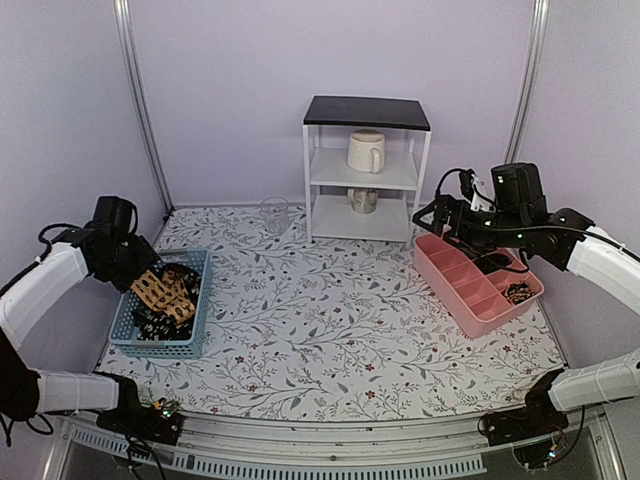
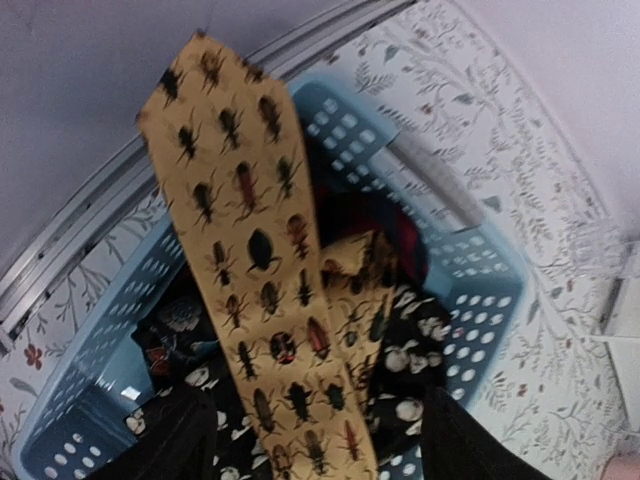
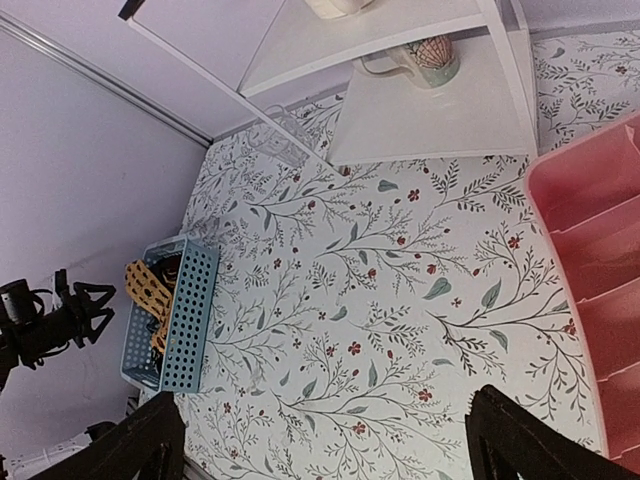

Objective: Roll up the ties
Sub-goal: Pick up the tie from the bin.

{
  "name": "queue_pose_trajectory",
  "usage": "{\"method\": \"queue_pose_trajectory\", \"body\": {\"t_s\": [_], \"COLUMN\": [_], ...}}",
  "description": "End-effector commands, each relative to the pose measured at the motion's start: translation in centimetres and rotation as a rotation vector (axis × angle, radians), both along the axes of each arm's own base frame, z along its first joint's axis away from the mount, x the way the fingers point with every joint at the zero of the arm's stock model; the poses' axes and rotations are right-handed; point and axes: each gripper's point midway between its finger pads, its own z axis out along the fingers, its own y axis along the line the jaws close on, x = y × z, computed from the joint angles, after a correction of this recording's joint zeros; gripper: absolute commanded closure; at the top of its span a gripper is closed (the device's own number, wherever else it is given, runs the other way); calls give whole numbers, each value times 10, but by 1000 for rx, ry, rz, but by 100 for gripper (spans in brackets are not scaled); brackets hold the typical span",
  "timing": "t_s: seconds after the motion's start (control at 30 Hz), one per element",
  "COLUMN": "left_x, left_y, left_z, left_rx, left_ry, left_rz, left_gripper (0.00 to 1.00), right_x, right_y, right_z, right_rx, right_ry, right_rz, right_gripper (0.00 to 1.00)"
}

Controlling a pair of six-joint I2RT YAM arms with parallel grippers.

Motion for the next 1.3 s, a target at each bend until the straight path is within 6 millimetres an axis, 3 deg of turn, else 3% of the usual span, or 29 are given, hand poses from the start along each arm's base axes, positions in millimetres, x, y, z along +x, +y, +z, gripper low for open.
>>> {"method": "queue_pose_trajectory", "body": {"t_s": [0.0, 0.27, 0.43, 0.6, 0.67, 0.73, 0.9, 1.07, 1.27], "left_x": [-21, -14, -2, -2, -2, -1, 11, 24, 28], "left_y": [4, -17, -41, -51, -54, -56, -62, -72, -91], "left_z": [-45, -88, -100, -113, -116, -115, -79, -17, 79], "left_rx": [-30, -131, -242, -296, -306, -314, -318, -319, -294], "left_ry": [124, 176, 109, 131, 139, 130, 32, -129, -344], "left_rz": [62, 2, -88, -104, -122, -132, -183, -284, -469], "left_gripper": [30, 30, 35, 40, 46, 61, 100, 100, 100], "right_x": [3, 2, 1, 1, 1, 1, 0, -2, -4], "right_y": [3, 5, 4, 5, 5, 5, 5, 8, 11], "right_z": [-1, 1, 0, 2, 3, 3, 2, 5, 16], "right_rx": [1, -4, -7, -5, -4, -3, 1, 22, 65], "right_ry": [-26, -45, -46, -52, -55, -56, -50, -53, -84], "right_rz": [28, 49, 50, 52, 53, 51, 52, 65, 80], "right_gripper": [0, 0, 1, 1, 1, 1, 1, 1, 3]}}
